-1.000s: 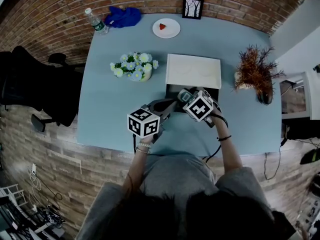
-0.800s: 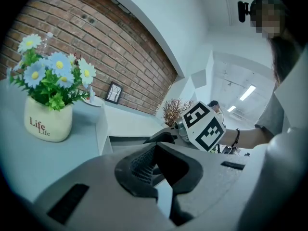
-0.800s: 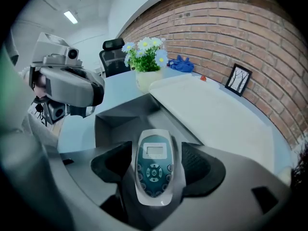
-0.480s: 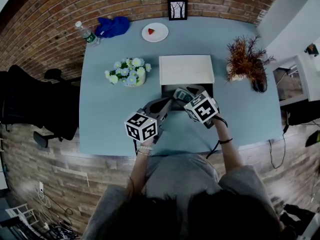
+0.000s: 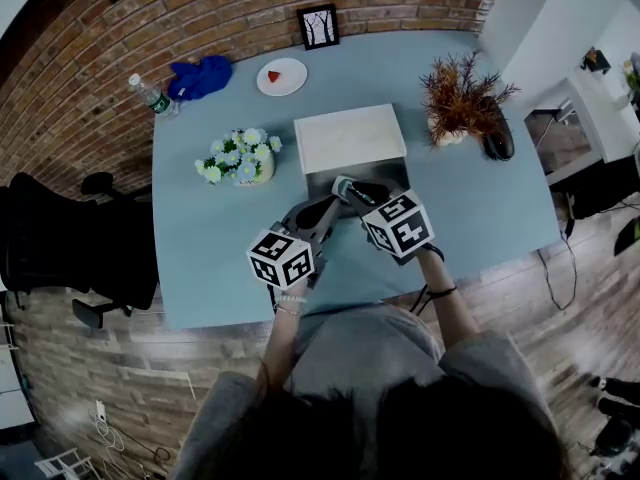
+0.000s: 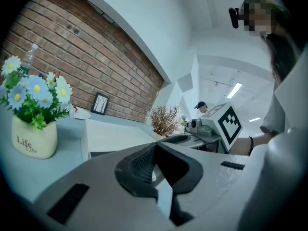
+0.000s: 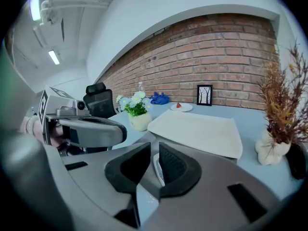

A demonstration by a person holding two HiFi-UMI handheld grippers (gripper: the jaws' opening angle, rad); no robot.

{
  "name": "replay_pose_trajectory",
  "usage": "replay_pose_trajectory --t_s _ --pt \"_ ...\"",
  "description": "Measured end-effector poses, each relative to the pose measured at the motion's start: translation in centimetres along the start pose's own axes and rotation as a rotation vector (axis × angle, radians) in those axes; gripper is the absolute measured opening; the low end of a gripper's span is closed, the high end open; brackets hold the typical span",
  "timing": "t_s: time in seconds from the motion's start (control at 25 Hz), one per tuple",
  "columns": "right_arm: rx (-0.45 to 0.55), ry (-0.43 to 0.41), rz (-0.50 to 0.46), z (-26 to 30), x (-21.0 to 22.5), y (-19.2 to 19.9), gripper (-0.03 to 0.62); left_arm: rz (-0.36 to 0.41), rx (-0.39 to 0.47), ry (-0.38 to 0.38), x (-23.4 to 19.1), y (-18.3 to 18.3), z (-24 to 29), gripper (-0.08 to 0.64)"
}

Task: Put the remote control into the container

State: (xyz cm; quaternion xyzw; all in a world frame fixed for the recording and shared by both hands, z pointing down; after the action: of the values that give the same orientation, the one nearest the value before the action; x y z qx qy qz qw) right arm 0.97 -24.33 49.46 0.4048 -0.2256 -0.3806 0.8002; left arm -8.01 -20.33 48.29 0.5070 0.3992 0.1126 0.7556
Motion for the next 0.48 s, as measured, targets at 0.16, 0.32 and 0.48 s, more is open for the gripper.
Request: replay_pose_trajectory --t_s 0.16,0.32,0.48 --pt "0.048 0.028 0.006 -1.4 -0.7 -0.6 0.033 0.019 -0.002 0.018 0.8 -0.2 -0.2 0.003" --pt "0.127 0.047 0.04 -2.9 -1.2 -1.4 0.008 0.031 0.002 0.032 1.5 -0.4 -0.4 0.003" --pt "0.232 0.039 0.08 -4.6 -1.9 -2.3 0.002 0.048 0.015 0.05 2.4 -0.8 -0.8 0.003"
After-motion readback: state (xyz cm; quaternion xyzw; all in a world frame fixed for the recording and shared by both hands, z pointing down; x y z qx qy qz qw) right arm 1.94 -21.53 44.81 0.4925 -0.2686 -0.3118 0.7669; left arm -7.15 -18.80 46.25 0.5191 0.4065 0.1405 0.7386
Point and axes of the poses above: the fingertips, and each gripper's own axes: z forward along the fingers, x to its right, y out of its underside, the point moved 5 cm from there along -z, backward along the fingers, and after that the axes turned 5 degrees about -z, right-handed, at the moved point
